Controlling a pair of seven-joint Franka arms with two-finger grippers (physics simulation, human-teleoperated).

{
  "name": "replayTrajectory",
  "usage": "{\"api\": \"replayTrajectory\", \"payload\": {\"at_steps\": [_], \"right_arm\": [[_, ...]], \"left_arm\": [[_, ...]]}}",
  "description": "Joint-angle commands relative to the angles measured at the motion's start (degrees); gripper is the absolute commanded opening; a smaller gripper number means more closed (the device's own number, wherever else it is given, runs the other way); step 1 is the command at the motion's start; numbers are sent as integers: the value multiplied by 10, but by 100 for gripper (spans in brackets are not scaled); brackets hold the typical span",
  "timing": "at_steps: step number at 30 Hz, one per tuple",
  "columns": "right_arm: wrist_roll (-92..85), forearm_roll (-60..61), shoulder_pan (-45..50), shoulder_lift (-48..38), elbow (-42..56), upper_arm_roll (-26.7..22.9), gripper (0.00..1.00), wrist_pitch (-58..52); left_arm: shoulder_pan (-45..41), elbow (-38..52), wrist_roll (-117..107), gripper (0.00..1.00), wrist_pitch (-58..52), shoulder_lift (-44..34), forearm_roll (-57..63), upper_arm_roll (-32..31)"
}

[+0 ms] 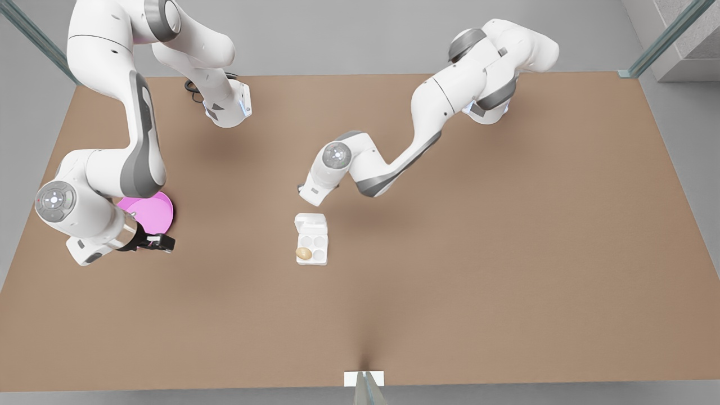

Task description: Pack egg into the box and close the box lid

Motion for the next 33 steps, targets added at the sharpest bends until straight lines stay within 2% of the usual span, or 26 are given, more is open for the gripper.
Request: {"api": "replayTrajectory", "payload": {"at_steps": [1,15,33], "right_arm": [[0,0,0,0,0,0,100,0],[0,1,0,2,0,0,100,0],[0,12,2,6,4,0,100,0]], "left_arm": [[1,0,2,24,0,0,34,1],[-11,22,85,24,55,41,47,15],[-4,23,111,24,72,46,46,25]]}}
